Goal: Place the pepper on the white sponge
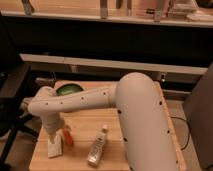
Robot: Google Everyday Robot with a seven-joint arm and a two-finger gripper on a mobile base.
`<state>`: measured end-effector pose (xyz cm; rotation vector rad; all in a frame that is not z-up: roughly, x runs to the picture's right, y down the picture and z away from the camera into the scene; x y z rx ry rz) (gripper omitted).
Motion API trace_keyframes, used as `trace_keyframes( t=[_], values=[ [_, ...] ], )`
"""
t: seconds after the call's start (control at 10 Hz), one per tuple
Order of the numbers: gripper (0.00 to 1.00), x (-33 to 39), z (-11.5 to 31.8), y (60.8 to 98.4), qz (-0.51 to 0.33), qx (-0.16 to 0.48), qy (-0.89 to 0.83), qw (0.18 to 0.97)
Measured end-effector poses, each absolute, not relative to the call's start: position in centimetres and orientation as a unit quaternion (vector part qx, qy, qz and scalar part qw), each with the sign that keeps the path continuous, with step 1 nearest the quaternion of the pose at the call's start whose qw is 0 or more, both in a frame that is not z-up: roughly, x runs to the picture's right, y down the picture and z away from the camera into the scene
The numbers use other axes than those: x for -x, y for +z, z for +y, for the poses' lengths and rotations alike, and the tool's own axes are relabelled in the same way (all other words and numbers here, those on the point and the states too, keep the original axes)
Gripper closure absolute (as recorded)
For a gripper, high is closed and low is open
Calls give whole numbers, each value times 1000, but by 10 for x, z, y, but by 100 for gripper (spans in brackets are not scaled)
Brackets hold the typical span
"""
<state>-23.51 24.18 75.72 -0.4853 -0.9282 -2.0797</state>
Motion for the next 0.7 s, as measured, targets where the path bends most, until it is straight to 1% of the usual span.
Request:
trace_keyframes(
  t=[0.7],
  values=[
    [20,232,243,762,-370,189,-817,399]
  ],
)
